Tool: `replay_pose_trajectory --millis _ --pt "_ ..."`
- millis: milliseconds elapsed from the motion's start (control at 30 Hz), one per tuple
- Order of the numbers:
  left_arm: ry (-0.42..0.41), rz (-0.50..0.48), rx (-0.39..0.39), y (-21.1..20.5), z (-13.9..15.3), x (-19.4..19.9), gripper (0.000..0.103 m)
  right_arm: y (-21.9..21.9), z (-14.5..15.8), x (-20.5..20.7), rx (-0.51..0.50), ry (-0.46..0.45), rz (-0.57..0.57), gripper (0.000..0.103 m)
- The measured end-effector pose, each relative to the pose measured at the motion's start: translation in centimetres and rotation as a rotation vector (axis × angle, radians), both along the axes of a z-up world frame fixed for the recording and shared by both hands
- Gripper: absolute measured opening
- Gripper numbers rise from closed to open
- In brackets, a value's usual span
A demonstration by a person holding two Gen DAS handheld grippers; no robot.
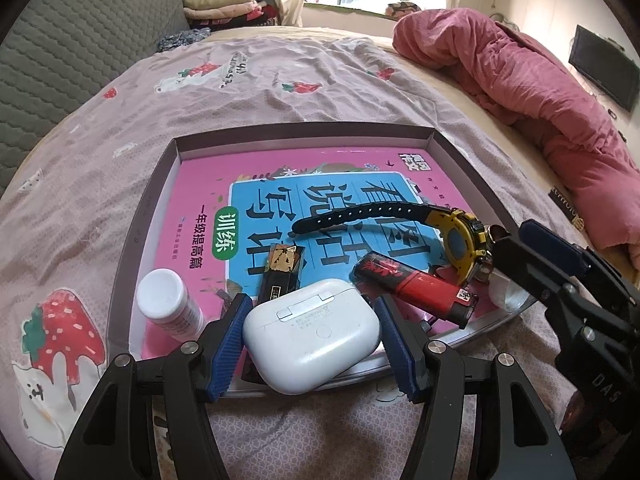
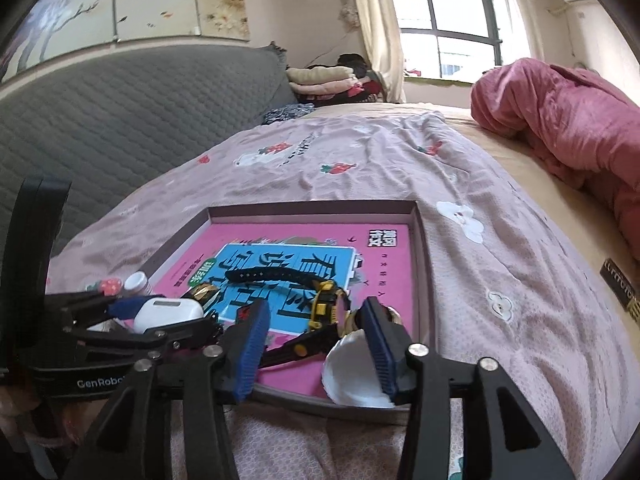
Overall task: Organize rigid objects
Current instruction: 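Lower the red lighter into the box and open the right gripper, then lower the white earbud case onto the book and open the left gripper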
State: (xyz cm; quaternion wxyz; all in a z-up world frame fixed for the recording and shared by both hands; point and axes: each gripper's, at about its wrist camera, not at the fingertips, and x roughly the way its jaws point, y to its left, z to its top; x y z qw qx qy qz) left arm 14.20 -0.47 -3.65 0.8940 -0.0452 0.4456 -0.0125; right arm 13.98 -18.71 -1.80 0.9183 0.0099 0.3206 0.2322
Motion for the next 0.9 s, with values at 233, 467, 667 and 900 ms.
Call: replay_pose_trajectory --millis 233,467,667,900 --pt "0.002 0.005 0.004 -0.2 0.0 0.1 0.065 -0.6 0.3 -0.1 -0.002 -0.016 -0.031 0.049" --pt "0.002 0.007 -0.001 -0.1 0.0 0.2 0.065 -0.5 0.3 -0.1 -0.013 -0.016 -0.042 0.049" --pt "0.007 0.019 -0.029 0.4 0.0 0.1 0.065 -0.5 0.4 -0.4 -0.011 -0.015 -0.039 0.049" --pt "0.014 0.037 -0.044 1.0 -0.2 -0.4 0.071 -0.1 0.6 -1.4 -0.029 -0.013 -0.029 0.053"
